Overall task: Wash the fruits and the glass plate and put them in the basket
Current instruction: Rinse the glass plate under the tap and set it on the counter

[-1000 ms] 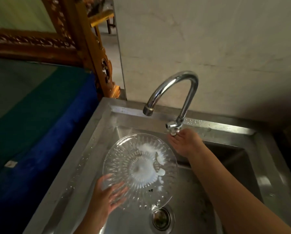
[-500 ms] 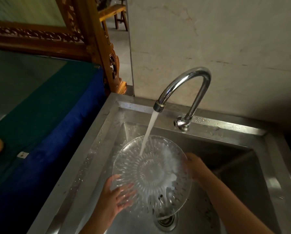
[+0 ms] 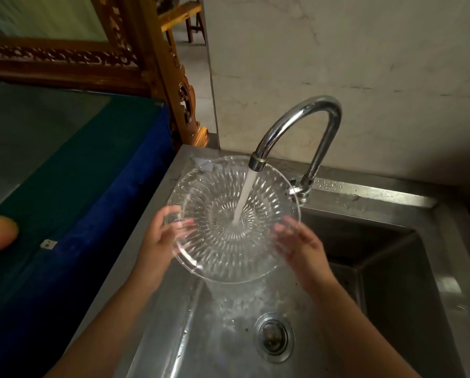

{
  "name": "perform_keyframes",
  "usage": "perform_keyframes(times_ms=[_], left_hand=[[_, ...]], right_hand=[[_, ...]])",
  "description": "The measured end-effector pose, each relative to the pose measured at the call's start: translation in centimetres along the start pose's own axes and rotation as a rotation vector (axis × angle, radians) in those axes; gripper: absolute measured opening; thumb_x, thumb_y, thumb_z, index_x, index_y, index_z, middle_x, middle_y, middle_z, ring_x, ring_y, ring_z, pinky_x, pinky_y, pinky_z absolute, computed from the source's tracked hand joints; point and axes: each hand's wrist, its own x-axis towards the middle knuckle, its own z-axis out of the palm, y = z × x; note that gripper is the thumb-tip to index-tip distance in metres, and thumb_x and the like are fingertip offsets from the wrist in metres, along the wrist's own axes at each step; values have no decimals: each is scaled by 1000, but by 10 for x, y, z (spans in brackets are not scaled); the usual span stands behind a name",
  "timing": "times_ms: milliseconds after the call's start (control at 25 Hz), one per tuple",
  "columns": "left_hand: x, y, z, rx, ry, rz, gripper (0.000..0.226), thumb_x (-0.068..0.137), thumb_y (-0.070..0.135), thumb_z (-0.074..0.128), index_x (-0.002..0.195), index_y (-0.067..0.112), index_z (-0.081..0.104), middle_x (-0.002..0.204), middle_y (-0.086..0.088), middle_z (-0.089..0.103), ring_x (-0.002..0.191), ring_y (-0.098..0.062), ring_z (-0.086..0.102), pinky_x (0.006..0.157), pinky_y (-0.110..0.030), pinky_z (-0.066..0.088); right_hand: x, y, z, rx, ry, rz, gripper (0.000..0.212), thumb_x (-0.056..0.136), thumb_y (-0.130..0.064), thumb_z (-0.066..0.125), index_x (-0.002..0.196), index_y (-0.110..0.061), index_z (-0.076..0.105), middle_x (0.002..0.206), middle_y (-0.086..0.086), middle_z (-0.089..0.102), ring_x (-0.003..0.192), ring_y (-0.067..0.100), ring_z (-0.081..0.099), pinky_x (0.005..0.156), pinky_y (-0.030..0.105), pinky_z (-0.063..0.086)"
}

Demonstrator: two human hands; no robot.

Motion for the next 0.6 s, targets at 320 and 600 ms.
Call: perform_keyframes(times_ms=[320, 600], left_hand=[[-46, -44, 64, -494, 14, -371, 27, 94, 10, 41, 121, 14, 44, 113, -18, 65, 90, -32, 70, 69, -39, 58], [-52, -12, -11, -201, -20, -343, 39, 86, 8, 55, 115, 33, 52, 101, -7, 74, 90, -31, 71, 65, -41, 60]], right_hand=[[14, -97, 10, -750, 202, -440, 18, 90, -29, 53, 83, -20, 66, 65, -2, 69, 54, 11, 67, 51, 24, 55], [6, -30, 1, -504, -135, 53, 14, 86, 4, 54, 99, -2, 52, 87, 16, 67, 64, 25, 67, 62, 36, 57]])
